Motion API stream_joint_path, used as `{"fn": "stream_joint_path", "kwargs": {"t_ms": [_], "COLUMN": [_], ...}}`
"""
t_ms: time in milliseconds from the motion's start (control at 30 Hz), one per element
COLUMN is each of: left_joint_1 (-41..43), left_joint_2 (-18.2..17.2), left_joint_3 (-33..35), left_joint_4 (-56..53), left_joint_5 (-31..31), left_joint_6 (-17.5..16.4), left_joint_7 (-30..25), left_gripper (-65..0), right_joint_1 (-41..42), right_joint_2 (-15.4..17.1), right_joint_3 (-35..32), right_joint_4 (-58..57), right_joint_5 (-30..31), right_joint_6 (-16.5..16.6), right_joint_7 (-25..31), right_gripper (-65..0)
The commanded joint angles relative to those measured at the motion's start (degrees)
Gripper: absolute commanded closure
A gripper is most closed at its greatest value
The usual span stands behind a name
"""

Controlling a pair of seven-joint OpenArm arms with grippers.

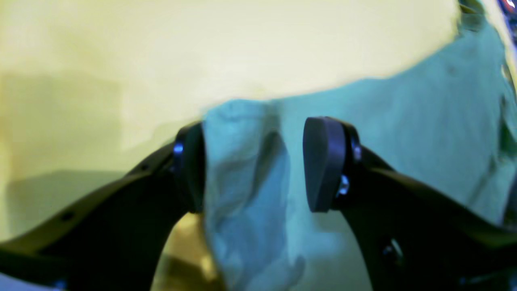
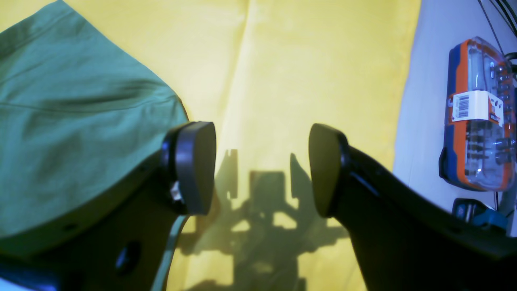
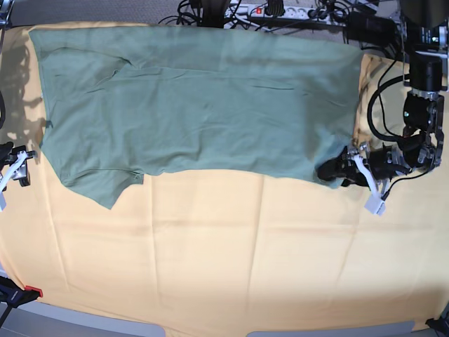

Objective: Fold the T-shirt properly
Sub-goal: 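Grasp the sleeve and hem corner of the opposite edge with both grippers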

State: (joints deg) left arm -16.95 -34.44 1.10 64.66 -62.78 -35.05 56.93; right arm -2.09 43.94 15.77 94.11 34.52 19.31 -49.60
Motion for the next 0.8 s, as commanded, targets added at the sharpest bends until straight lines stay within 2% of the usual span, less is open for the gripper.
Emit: {"fn": "stream_joint_path", "kwargs": {"t_ms": [0,67,100,300,400,533,700,767], "left_joint_1": [-0.7,-0.7,-0.7,-0.9,-1.0,-1.0,-1.0,-1.0], "left_joint_2": [-0.8,-0.8,-0.8,-0.8,-0.8,-0.8,-0.8,-0.8], "left_joint_3": [0.0,0.0,0.0,-0.1,-0.1,-0.1,-0.1,-0.1], "left_joint_4": [0.5,0.5,0.5,0.5,0.5,0.5,0.5,0.5], "left_joint_5": [-0.8,-1.2,-1.1,1.0,2.2,3.0,3.0,3.0], "left_joint_6": [-0.7,-1.7,-1.6,-1.5,-0.5,0.5,0.5,0.5], "left_joint_7": [2.0,1.7,0.9,-4.1,-5.5,-5.5,-5.5,-5.5], "left_gripper": [-36.4,-35.9,-33.5,-0.4,0.0,0.0,0.0,0.0], "right_joint_1": [1.0,0.9,0.9,0.9,1.0,1.5,6.4,9.0], "right_joint_2": [1.5,1.3,1.0,-2.8,-5.2,-8.4,-11.1,-11.3], "right_joint_3": [0.8,0.8,0.8,0.7,0.7,0.7,0.7,0.7], "right_joint_4": [0.7,0.6,0.6,0.6,0.5,-1.5,-10.8,-15.9], "right_joint_5": [0.7,3.3,4.4,4.7,4.7,4.7,4.9,7.4], "right_joint_6": [-0.2,1.2,2.0,4.9,6.8,6.9,7.7,8.8], "right_joint_7": [0.9,0.9,0.9,2.2,4.2,5.5,5.5,5.4], "right_gripper": [-37.7,-37.7,-37.7,-37.7,-37.7,-37.7,-37.7,-37.7]}}
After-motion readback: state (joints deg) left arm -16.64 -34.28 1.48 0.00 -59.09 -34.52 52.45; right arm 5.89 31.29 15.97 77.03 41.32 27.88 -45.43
